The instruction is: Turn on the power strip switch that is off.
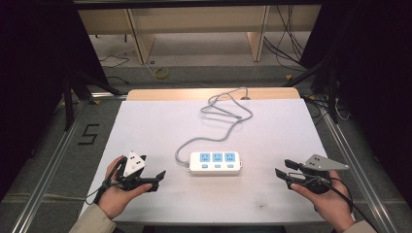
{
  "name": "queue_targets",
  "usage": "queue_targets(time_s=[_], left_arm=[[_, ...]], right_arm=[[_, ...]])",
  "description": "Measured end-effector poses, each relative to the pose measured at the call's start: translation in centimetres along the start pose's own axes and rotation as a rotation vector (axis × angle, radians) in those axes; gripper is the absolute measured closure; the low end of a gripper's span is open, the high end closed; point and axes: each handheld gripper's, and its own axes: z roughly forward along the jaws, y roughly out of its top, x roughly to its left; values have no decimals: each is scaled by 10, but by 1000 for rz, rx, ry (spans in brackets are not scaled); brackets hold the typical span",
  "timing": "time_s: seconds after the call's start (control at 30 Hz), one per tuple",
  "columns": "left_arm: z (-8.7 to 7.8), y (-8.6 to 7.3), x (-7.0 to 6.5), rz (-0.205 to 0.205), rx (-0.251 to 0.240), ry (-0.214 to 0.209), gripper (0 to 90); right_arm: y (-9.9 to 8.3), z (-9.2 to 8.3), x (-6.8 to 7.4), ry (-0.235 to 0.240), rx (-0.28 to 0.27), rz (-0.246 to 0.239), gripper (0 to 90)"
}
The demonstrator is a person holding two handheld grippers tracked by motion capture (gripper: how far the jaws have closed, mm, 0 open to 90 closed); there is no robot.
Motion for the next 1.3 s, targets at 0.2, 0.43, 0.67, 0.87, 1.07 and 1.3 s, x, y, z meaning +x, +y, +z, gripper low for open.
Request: queue_targets(time_s=[0.2,0.43,0.67,0.87,1.07,1.3], left_arm=[[0,0,0,2,3,9,156],[1,0,0,6,6,14,156],[1,0,0,3,6,15,157],[1,0,0,3,7,18,157],[2,1,0,4,10,19,157],[2,1,0,4,9,20,157]], right_arm=[[4,-2,1,-20,-23,5,705],[7,-3,3,-33,-26,-6,882],[11,1,6,-19,-12,-25,900],[16,6,10,-1,-5,-42,900],[20,12,14,13,6,-53,900],[25,17,18,29,9,-63,900]])
